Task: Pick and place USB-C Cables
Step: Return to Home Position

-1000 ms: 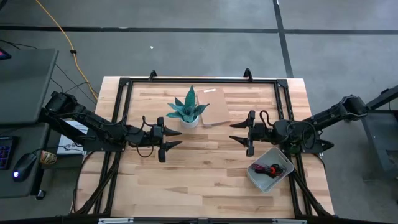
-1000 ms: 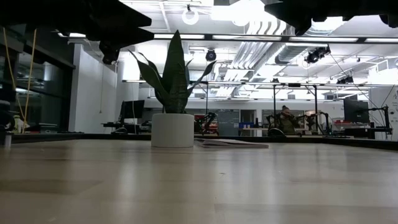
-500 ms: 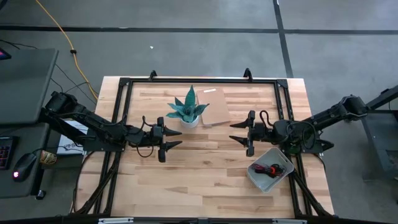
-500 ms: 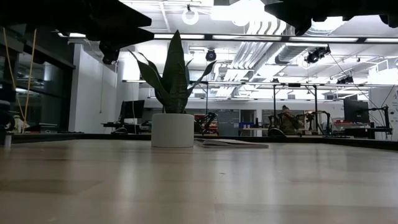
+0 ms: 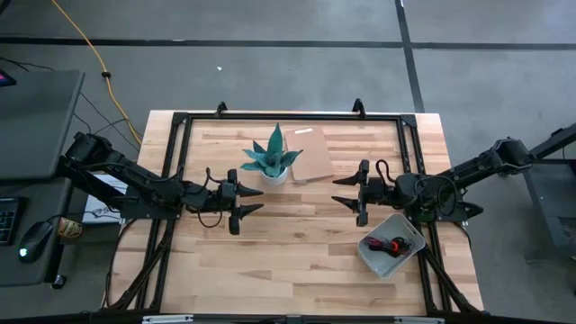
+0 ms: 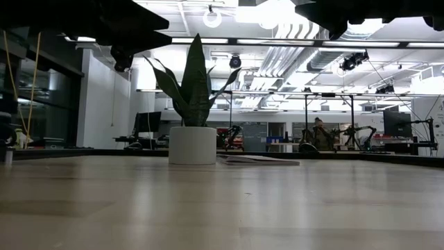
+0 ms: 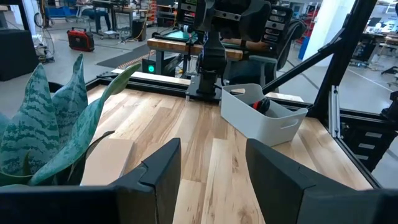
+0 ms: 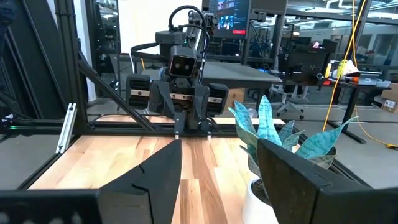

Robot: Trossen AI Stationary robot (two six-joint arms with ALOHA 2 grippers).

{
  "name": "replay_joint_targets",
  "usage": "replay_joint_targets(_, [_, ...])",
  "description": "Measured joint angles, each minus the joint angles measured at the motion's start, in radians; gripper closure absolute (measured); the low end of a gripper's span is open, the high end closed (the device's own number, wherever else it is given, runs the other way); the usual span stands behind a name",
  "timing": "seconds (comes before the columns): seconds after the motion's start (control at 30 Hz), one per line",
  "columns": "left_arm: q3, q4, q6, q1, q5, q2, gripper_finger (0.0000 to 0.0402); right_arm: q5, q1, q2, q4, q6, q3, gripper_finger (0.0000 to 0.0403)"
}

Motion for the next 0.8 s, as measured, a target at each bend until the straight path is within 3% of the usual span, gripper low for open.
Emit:
replay_joint_targets(0.47, [0.000, -0.052, -0.061, 0.000, 0.094, -0.022, 0.0241, 0.000, 0.000, 0.000, 0.000, 0.000, 0.000, 0.0203])
replay_joint_targets(0.6, [0.000, -0.155, -0.032, 0.005, 0.093, -0.140, 0.0241, 0.000, 0.000, 0.000, 0.000, 0.000, 0.000, 0.0203])
replay_joint_targets(0.8, [0.000, -0.397, -0.016, 0.055, 0.093, -0.425, 0.0241, 0.000, 0.000, 0.000, 0.000, 0.000, 0.000, 0.0203])
